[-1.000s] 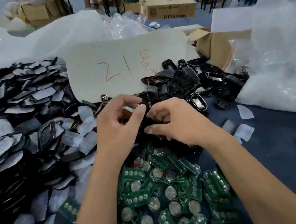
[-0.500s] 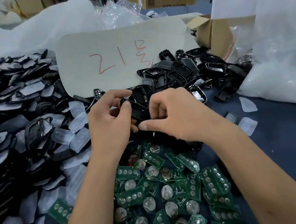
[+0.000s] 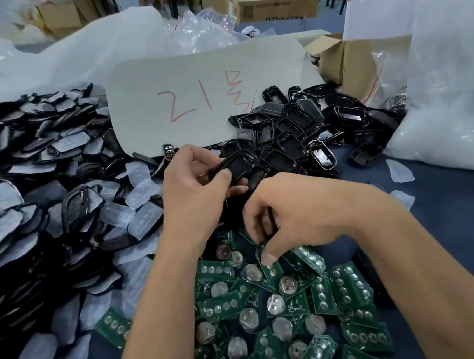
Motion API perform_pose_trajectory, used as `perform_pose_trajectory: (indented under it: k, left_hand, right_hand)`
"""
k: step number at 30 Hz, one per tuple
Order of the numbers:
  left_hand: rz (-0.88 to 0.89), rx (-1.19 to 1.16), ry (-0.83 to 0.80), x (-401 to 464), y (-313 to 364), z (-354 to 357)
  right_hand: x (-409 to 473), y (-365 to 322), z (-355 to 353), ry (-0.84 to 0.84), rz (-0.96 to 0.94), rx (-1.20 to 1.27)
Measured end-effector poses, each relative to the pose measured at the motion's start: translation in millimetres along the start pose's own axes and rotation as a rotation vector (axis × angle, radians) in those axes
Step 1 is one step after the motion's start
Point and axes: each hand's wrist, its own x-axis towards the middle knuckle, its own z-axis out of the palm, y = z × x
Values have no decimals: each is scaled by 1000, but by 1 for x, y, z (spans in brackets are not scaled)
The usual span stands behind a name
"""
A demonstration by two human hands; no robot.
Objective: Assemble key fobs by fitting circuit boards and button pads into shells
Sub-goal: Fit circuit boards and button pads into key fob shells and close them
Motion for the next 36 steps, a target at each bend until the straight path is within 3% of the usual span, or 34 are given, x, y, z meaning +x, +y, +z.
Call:
perform_pose_trajectory:
  k: [3, 8, 12, 18, 25, 36]
  left_hand:
    - [1, -11, -56, -1, 2, 5]
    - [-12, -9, -99, -4, 9, 9]
    - [-82, -95, -77, -6, 10, 13]
    - [-73, -154, 3, -6, 6, 17]
    - [8, 127, 95, -8, -1, 21]
    - [-125, -138, 149, -7, -1, 28]
  right_hand:
    - [-10, 15, -9, 35, -21, 352]
    - [-8, 29, -12, 470, -126, 708]
    - [2, 36, -5, 649, -176, 836]
    - [10, 45, 0, 891, -121, 880]
    - [14, 49, 3, 1093, -66, 924]
    - [25, 32, 16, 1007, -65, 700]
